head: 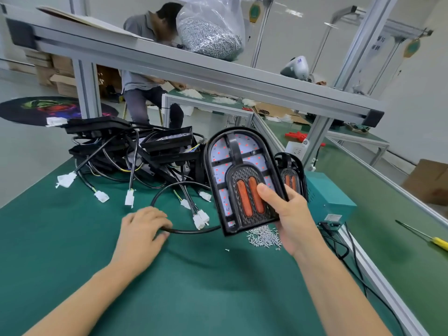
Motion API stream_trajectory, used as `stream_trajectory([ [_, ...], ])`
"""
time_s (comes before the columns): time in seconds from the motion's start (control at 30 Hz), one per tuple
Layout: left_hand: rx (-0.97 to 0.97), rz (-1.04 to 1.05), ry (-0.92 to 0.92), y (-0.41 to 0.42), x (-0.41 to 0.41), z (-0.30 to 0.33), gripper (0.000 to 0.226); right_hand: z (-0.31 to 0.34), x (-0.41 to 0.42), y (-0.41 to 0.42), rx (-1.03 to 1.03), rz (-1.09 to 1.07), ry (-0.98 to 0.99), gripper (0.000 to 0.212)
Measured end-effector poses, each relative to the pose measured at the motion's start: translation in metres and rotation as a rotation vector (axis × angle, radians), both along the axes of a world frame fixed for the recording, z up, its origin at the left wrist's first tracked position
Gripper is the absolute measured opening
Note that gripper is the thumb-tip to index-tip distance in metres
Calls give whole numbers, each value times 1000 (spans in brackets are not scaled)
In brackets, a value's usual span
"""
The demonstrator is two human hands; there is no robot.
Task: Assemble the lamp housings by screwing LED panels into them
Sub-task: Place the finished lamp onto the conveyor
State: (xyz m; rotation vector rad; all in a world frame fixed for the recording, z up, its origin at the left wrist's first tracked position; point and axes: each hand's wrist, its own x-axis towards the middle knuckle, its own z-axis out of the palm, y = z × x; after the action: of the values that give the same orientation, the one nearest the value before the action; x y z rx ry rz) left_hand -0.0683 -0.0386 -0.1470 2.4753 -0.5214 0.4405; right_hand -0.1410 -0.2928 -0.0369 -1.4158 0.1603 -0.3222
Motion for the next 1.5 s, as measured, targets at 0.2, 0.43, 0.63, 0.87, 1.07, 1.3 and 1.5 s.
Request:
stream_trajectory([
  [0.2,-340,231,273,-4,20,19,32,-6,2,1,33,49,54,40],
  [0.43,-1285,-19,726,-11,16,53,71,-22,6,5,-11,7,82,48],
  [0.63,-1361,-384,693,-25,5,79,96,-38,8,26,-55,24,30,46],
  [0.87,-1203,-447,573,-35,-3,78,52,-43,7,41,-188,74,-68,24],
  [1.07,-1244,-448,541,-31,3,82,30,-32,7,36,-256,226,-62,57],
  [1.3,-896,-763,563,-26,-8,103,20,-19,37,3,-805,4,-25,101],
  [1.5,-819,-826,597,-31,-11,116,28,-17,60,-4,-825,-71,28,7],
])
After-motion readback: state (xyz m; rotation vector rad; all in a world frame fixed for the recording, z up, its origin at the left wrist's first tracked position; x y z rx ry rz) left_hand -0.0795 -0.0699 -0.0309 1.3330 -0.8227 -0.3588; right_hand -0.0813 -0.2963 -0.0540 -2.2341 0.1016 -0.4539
